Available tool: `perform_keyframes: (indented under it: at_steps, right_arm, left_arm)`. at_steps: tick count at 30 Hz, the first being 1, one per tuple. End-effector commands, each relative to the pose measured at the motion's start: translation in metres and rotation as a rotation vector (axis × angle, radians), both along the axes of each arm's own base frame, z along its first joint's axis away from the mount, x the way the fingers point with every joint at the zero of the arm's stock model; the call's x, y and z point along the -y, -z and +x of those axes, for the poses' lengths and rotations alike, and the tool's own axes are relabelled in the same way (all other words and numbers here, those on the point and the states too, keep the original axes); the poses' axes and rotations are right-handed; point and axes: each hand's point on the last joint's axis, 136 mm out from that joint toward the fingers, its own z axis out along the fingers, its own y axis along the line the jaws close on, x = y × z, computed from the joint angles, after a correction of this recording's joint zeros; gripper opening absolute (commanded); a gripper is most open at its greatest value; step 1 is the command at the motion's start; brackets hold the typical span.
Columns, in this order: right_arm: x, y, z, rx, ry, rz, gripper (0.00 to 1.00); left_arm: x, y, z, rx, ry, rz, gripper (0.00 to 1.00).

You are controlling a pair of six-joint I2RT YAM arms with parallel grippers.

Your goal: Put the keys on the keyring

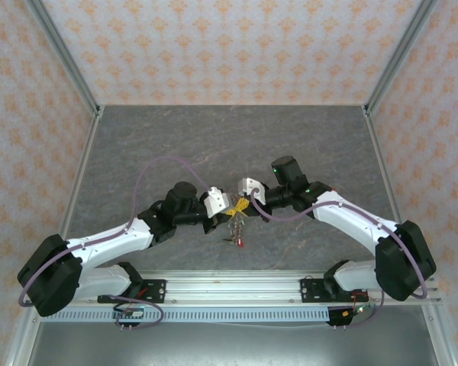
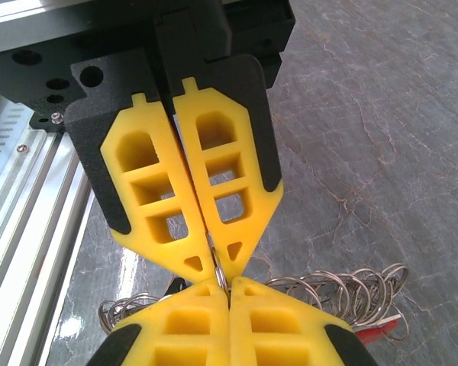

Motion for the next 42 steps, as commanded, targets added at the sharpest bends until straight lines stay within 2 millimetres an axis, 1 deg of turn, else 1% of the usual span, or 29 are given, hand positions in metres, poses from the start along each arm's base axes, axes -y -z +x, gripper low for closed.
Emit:
perform_keyframes:
  at_steps: [1,2,4,8,11,13,14,17,18,19,21,24,27,28,29,30,31,33,34,35,36,38,39,40,42]
  right_arm:
    - [-0.009,-0.026,0.0,0.038,-0.042,0.081,0.0]
    - [-0.008,-0.025,0.0,0.039,-0.04,0.077,0.0]
    - [-0.007,-0.022,0.001,0.043,-0.031,0.059,0.0]
    - [0.002,-0.008,0.0,0.048,-0.018,-0.012,0.1]
    - [0.007,-0.003,-0.001,0.056,-0.008,-0.049,0.11]
    - [0.01,-0.002,-0.002,0.064,0.003,-0.055,0.14]
    - [0.011,-0.004,-0.002,0.071,0.013,-0.048,0.17]
    - [0.013,-0.013,0.001,0.1,0.066,-0.011,0.18]
    - [0.013,-0.013,0.005,0.104,0.096,-0.006,0.18]
    - [0.015,-0.023,0.01,0.138,0.144,0.022,0.18]
    - [0.021,-0.033,0.022,0.183,0.242,0.056,0.18]
    - [0.036,-0.05,0.046,0.23,0.457,0.115,0.18]
    - [0.069,-0.068,0.08,0.22,0.792,0.171,0.16]
    - [0.084,-0.073,0.091,0.197,0.921,0.197,0.16]
    - [0.101,-0.074,0.099,0.173,1.05,0.204,0.15]
    - [0.112,-0.075,0.104,0.148,1.138,0.207,0.15]
    - [0.125,-0.072,0.106,0.119,1.219,0.182,0.16]
    - [0.158,-0.066,0.112,0.063,1.437,0.158,0.15]
    - [0.177,-0.056,0.113,0.004,1.557,0.135,0.14]
    - [0.192,-0.044,0.112,-0.092,1.631,0.103,0.13]
    - [0.206,-0.032,0.112,-0.207,1.698,0.083,0.13]
    - [0.23,0.0,0.108,-0.468,1.813,0.035,0.11]
    - [0.235,0.011,0.107,-0.553,1.837,0.029,0.1]
    - [0.237,0.024,0.107,-0.641,1.837,0.031,0.09]
    - [0.243,0.04,0.107,-0.745,1.862,0.072,0.09]
  left_arm:
    - [0.0,-0.008,0.006,0.026,-0.006,0.008,0.03]
    - [-0.001,-0.008,0.006,0.03,-0.009,0.011,0.0]
    - [-0.003,-0.009,0.006,0.037,-0.02,0.011,0.0]
    - [-0.006,-0.012,0.008,0.057,-0.04,0.005,0.0]
    - [-0.007,-0.015,0.01,0.071,-0.052,0.002,0.0]
    - [-0.008,-0.017,0.011,0.076,-0.059,0.001,0.0]
    - [-0.009,-0.018,0.011,0.079,-0.061,0.002,0.0]
    - [-0.01,-0.019,0.012,0.085,-0.07,0.001,0.0]
    - [-0.01,-0.019,0.012,0.087,-0.071,0.001,0.0]
    - [-0.01,-0.02,0.013,0.091,-0.075,0.0,0.0]
    - [-0.011,-0.021,0.014,0.09,-0.081,0.0,0.0]
    - [-0.011,-0.021,0.014,0.083,-0.093,-0.01,0.0]
    - [-0.014,-0.021,0.019,0.065,-0.143,-0.037,0.0]
    - [-0.015,-0.022,0.021,0.058,-0.162,-0.052,0.0]
    - [-0.017,-0.022,0.022,0.05,-0.186,-0.068,0.0]
    - [-0.02,-0.023,0.025,0.044,-0.214,-0.082,0.0]
    - [-0.022,-0.023,0.026,0.031,-0.237,-0.092,0.0]
    - [-0.025,-0.022,0.027,0.005,-0.269,-0.109,0.0]
    - [-0.028,-0.023,0.029,-0.011,-0.294,-0.117,0.0]
    - [-0.029,-0.023,0.029,-0.022,-0.308,-0.13,0.0]
    - [-0.031,-0.024,0.029,-0.027,-0.32,-0.147,0.0]
    - [-0.036,-0.025,0.032,-0.043,-0.372,-0.176,0.0]
    - [-0.038,-0.025,0.033,-0.048,-0.387,-0.186,0.0]
    - [-0.041,-0.026,0.034,-0.054,-0.407,-0.194,0.0]
    - [-0.046,-0.025,0.036,-0.062,-0.445,-0.204,0.0]
